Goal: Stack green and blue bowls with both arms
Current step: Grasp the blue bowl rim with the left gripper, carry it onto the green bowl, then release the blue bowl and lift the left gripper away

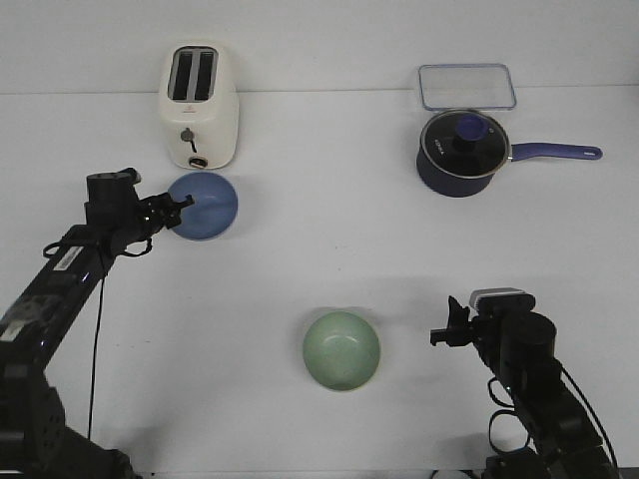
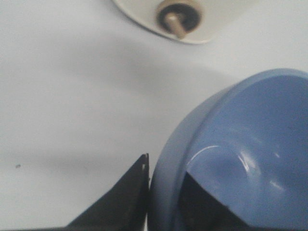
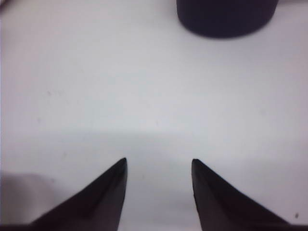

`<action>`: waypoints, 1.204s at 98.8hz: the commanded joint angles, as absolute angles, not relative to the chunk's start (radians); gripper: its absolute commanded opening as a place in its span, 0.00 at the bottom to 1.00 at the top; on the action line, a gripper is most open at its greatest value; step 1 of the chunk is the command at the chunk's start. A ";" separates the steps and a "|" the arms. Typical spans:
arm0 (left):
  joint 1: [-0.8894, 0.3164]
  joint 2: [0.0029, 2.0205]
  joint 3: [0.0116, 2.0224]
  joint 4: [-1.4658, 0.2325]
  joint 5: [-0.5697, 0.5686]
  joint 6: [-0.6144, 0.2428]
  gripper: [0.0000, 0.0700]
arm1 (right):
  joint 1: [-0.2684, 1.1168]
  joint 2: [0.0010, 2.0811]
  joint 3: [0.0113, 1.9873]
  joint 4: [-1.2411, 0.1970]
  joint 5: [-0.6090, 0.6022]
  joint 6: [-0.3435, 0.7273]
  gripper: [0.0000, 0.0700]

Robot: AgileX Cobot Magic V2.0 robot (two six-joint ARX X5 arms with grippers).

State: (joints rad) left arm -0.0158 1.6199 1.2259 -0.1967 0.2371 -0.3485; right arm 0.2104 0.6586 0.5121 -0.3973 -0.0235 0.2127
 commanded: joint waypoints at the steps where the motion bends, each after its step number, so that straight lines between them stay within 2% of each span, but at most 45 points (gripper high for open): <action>1: -0.044 1.576 1.244 -0.268 0.253 -0.265 0.02 | 0.214 0.661 0.493 -0.363 -0.027 0.239 0.38; 8: -0.081 1.510 1.235 -0.336 0.257 -0.223 0.02 | 0.214 0.662 0.468 -0.344 -0.027 0.250 0.38; 15: -0.136 1.439 1.201 -0.340 0.293 -0.221 0.02 | 0.214 0.663 0.455 -0.346 -0.027 0.262 0.38; 24: -0.223 1.356 1.133 -0.307 0.350 -0.252 0.02 | 0.215 0.662 0.455 -0.340 -0.030 0.264 0.38; 35: -0.363 1.305 1.062 -0.287 0.353 -0.280 0.02 | 0.215 0.662 0.455 -0.336 -0.030 0.264 0.38; 60: -0.625 1.360 1.031 -0.272 0.333 -0.296 0.02 | 0.215 0.662 0.455 -0.337 -0.038 0.264 0.38; 92: -0.754 1.478 1.031 -0.199 0.333 -0.304 0.03 | 0.215 0.662 0.455 -0.337 -0.052 0.261 0.38; 97: -0.761 1.484 1.031 -0.194 0.334 -0.304 0.10 | 0.215 0.662 0.455 -0.337 -0.052 0.261 0.38; 107: -0.771 1.485 1.031 -0.185 0.339 -0.304 0.46 | 0.215 0.662 0.455 -0.337 -0.052 0.260 0.38; 110: -0.772 1.483 1.031 -0.185 0.341 -0.303 0.54 | 0.215 0.662 0.455 -0.336 -0.052 0.260 0.38; 112: -0.772 1.482 1.031 -0.185 0.341 -0.303 0.56 | 0.215 0.662 0.455 -0.337 -0.052 0.260 0.38; 119: -0.768 1.470 1.031 -0.190 0.338 -0.302 0.56 | 0.215 0.662 0.455 -0.336 -0.052 0.260 0.38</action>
State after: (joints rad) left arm -0.7605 1.4693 1.0168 -0.1913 0.3378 -0.3050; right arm 0.2104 0.6586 0.4526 -0.3477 -0.0509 0.2516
